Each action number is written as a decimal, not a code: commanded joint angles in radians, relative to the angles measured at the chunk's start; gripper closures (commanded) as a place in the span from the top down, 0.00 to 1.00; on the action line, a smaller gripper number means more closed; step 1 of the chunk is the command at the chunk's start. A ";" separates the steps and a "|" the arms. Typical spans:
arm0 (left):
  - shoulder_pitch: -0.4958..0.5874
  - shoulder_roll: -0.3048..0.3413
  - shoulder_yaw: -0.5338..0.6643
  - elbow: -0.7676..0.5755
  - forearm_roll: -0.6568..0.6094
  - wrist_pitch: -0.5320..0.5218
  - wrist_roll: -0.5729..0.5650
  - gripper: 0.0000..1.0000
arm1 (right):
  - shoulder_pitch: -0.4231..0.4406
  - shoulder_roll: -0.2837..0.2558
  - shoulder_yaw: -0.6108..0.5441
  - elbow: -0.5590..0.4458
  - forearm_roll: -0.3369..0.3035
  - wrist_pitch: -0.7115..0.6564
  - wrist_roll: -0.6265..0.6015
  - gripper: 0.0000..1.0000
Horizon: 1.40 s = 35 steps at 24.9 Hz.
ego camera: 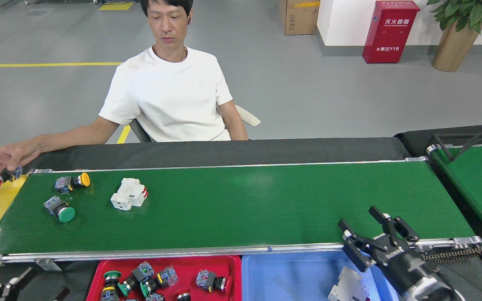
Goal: Pick switch part from conveyor to tray
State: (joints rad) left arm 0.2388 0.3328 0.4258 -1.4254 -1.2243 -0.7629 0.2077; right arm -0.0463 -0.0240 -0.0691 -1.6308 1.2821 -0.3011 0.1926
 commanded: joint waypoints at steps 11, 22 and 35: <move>-0.122 0.075 0.021 0.258 -0.104 0.195 0.059 1.00 | 0.146 0.001 0.075 -0.107 0.049 0.201 -0.140 0.95; -0.493 0.130 -0.094 0.598 -0.104 0.205 -0.062 1.00 | 0.230 0.052 0.075 -0.121 0.049 0.214 -0.177 0.92; -0.868 0.124 -0.272 1.053 -0.096 0.837 0.035 0.87 | 0.218 0.070 0.114 -0.112 0.056 0.208 -0.223 0.98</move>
State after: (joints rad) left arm -0.6068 0.4537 0.1548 -0.3749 -1.3232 -0.0010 0.2196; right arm 0.1916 0.0535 0.0351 -1.7323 1.3366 -0.0839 -0.0418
